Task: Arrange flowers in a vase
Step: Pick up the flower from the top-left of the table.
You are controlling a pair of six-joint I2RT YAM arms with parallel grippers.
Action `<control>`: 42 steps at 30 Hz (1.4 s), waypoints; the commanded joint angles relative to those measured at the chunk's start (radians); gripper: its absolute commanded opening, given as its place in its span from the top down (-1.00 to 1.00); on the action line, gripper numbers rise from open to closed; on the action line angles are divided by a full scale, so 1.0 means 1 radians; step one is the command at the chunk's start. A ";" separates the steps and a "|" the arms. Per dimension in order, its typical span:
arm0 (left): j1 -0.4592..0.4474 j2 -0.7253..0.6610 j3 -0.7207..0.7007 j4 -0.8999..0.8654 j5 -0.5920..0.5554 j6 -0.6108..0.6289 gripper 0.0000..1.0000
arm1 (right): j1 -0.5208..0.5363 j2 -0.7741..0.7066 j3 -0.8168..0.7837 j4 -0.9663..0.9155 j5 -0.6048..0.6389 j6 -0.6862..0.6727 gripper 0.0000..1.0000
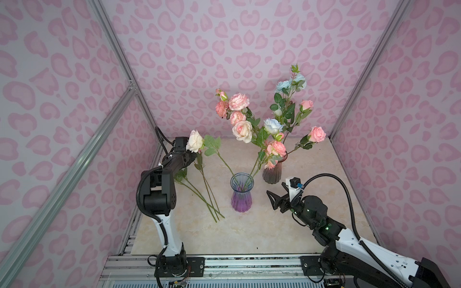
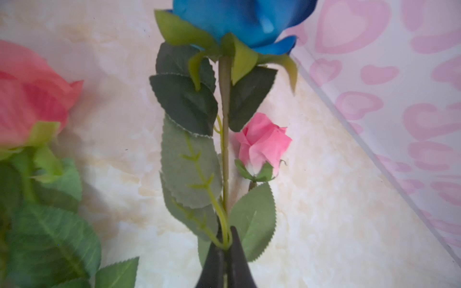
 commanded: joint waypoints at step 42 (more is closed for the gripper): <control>-0.035 -1.159 0.044 -0.007 0.312 0.093 0.94 | 0.006 -0.095 0.075 -0.075 -0.182 0.076 -0.97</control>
